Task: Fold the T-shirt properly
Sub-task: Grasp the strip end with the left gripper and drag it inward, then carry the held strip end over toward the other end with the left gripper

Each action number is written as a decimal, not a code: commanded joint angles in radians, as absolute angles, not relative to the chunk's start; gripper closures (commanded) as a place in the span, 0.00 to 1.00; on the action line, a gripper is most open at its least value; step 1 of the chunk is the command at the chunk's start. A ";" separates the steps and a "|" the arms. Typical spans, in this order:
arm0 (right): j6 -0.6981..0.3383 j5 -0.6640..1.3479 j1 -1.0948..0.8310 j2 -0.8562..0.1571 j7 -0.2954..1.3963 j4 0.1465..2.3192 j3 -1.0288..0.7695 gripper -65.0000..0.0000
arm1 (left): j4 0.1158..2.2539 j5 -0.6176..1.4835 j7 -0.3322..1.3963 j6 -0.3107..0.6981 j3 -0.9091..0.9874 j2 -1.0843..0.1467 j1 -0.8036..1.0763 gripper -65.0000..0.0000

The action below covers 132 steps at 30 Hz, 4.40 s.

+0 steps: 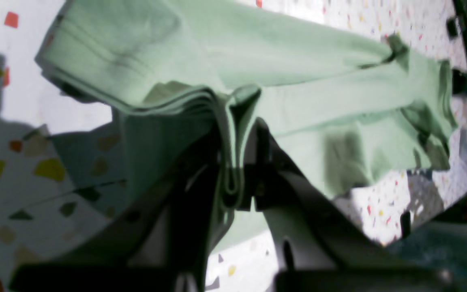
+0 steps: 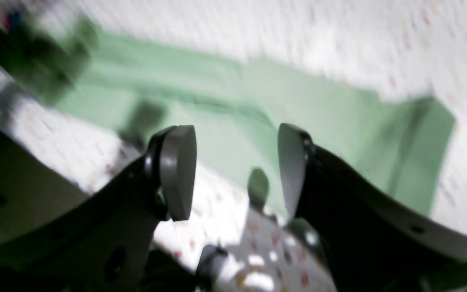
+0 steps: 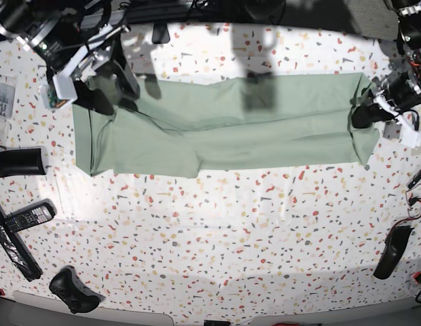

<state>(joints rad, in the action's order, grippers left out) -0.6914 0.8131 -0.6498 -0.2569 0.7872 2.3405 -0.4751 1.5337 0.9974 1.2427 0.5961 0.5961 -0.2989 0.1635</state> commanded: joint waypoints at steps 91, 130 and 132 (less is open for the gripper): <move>-0.698 0.941 -0.330 -0.296 0.858 2.356 -0.870 0.52 | 1.594 1.021 1.098 0.618 0.081 -0.058 -0.065 0.39; -0.698 0.923 -0.330 -0.158 0.913 2.356 -0.870 0.52 | 1.682 0.395 0.506 0.277 -0.143 -0.011 0.157 0.39; -0.698 0.923 -0.330 -0.158 0.913 2.356 -0.870 0.52 | 1.682 0.401 0.509 0.281 -0.191 -0.012 0.125 0.39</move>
